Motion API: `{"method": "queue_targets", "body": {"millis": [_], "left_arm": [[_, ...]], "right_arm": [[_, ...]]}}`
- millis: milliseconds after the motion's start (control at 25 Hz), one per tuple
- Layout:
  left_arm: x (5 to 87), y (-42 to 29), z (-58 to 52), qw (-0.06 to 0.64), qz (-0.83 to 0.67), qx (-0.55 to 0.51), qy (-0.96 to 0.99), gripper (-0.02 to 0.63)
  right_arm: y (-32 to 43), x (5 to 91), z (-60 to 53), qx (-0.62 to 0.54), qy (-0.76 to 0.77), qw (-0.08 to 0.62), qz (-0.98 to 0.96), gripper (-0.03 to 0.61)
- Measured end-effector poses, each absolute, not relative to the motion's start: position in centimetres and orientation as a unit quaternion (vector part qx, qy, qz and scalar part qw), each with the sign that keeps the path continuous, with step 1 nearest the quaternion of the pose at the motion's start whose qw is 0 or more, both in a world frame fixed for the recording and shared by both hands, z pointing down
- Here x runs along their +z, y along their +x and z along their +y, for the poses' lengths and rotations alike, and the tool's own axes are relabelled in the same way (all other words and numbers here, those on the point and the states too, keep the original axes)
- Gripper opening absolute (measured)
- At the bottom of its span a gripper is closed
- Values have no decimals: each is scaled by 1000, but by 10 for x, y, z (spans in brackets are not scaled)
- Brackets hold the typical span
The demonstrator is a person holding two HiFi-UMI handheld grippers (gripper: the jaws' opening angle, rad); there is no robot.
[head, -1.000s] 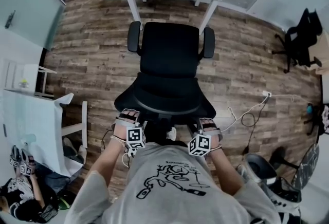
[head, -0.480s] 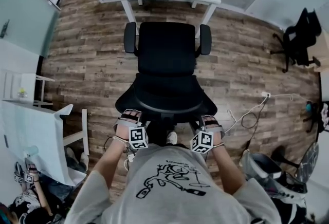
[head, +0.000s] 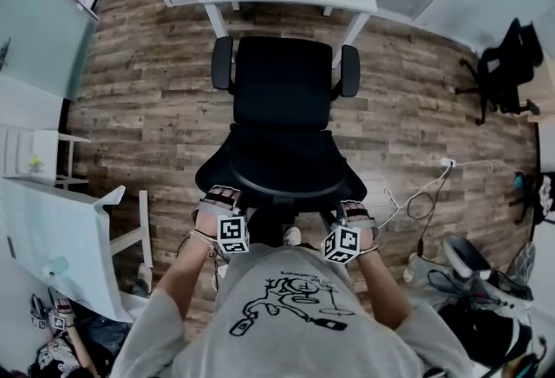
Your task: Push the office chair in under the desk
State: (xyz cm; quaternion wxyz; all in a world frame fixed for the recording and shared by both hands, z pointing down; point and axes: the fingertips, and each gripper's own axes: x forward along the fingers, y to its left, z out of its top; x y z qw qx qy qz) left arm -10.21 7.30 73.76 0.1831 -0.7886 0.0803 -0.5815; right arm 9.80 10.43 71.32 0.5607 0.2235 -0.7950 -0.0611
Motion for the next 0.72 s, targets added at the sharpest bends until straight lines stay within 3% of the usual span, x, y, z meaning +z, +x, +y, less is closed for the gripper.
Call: {"method": "queue_targets", "body": {"millis": [720], "left_arm": [[739, -101, 18, 186, 77, -576, -792, 124]], "right_arm": [[99, 717, 47, -46, 231, 575, -783, 141]]}}
